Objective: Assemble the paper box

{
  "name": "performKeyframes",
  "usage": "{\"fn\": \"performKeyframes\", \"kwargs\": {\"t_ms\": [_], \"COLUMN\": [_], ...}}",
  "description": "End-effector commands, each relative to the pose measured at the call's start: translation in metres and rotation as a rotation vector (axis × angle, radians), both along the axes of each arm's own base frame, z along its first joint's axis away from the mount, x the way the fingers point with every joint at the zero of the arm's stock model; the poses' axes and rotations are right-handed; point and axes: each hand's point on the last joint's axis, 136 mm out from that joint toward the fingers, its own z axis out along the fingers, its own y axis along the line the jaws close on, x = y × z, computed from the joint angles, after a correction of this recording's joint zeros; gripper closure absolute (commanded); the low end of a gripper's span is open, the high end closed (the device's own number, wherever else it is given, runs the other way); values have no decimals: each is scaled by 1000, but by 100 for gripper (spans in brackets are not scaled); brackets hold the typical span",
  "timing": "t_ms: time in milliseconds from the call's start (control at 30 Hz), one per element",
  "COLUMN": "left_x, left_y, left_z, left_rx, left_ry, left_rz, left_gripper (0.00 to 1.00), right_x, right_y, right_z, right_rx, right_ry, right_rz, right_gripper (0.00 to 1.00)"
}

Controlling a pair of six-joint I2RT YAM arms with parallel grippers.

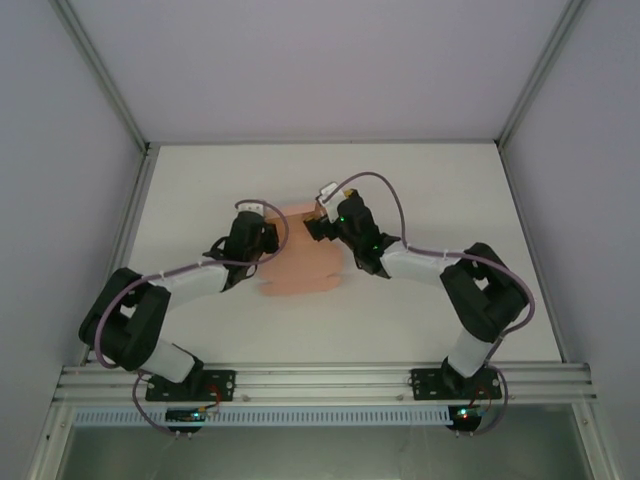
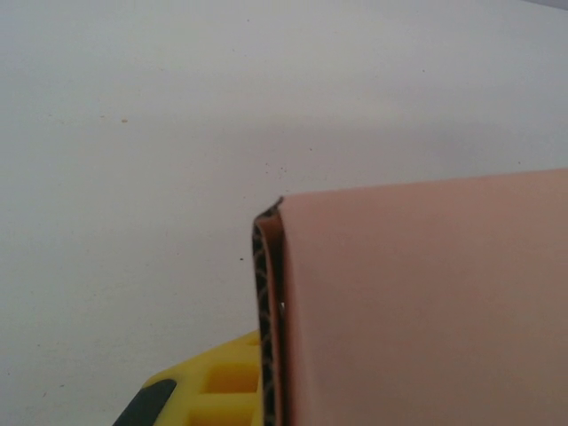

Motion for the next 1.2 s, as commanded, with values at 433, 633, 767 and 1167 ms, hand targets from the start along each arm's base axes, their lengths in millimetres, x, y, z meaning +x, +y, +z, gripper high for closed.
{"fn": "performKeyframes", "kwargs": {"t_ms": [433,633,767,1167], "left_x": [6,6,4,1], "left_y": [8,9,4,-5], "left_z": [16,21,21,14], "left_rx": [56,66,58,50], "left_ry": [-15,-12,-3,53], "left_rz": [42,35,8,-37], "left_gripper": [100,100,100,100], "right_x": [-57,-74,-58,-36], "right_y": [-91,-114,-116,-61], "right_z": [-40,-72,-74,-42], "right_rx": [-81,-76,22,199], "right_ry": [276,416,445,421], "right_rz": [-181,-218,-227,55], "right_gripper": [1,1,1,1]}}
